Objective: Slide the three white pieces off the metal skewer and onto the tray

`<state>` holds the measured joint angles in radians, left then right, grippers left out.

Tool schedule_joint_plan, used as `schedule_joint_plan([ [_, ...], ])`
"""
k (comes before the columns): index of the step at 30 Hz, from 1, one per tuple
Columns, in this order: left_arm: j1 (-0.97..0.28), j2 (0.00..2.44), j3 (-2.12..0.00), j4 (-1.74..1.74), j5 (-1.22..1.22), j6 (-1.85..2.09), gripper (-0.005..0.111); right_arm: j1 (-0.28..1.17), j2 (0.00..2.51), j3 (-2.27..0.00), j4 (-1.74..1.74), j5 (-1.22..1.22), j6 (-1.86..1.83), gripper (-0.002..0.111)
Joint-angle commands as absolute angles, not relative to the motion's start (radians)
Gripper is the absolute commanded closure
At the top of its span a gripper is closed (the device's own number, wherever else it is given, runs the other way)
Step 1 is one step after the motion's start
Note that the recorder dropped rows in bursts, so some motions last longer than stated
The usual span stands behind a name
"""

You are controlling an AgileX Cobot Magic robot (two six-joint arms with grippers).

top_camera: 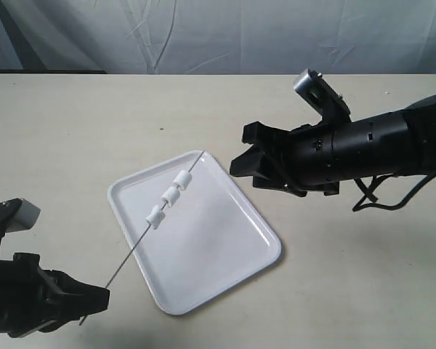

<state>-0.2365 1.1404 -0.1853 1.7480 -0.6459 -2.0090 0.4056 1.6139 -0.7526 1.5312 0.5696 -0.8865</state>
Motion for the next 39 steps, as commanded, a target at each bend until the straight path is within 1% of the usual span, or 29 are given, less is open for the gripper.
schedule_joint_plan([
  [1, -0.243, 1.116, -0.176, 1.744, -0.675, -2.033, 0.107, 0.409, 1.672, -0.758, 1.734, 0.616, -1.013, 0.063],
  [6, -0.243, 1.100, -0.174, 1.744, -0.692, -2.033, 0.107, 0.409, 1.756, -0.804, 1.744, 0.728, -1.044, 0.063],
  [13, -0.243, 1.100, -0.174, 1.744, -0.699, -2.033, 0.107, 0.409, 1.835, -0.844, 1.744, 0.722, -1.038, 0.063],
  [21, -0.243, 1.100, -0.174, 1.744, -0.705, -2.013, 0.107, 0.409, 1.929, -0.938, 1.744, 0.816, -1.038, 0.063],
  [33, -0.243, 1.100, -0.174, 1.728, -0.715, -1.955, 0.107, 0.409, 1.986, -0.942, 1.744, 0.847, -1.033, 0.063],
  [36, -0.243, 1.100, -0.174, 1.723, -0.716, -1.955, 0.107, 0.409, 1.988, -0.942, 1.744, 0.847, -1.038, 0.069],
  [37, -0.243, 1.100, -0.174, 1.724, -0.716, -1.953, 0.107, 0.409, 1.988, -0.942, 1.744, 0.848, -1.038, 0.074],
  [39, -0.243, 1.100, -0.174, 1.724, -0.716, -1.953, 0.107, 0.409, 1.988, -0.945, 1.744, 0.850, -1.038, 0.080],
])
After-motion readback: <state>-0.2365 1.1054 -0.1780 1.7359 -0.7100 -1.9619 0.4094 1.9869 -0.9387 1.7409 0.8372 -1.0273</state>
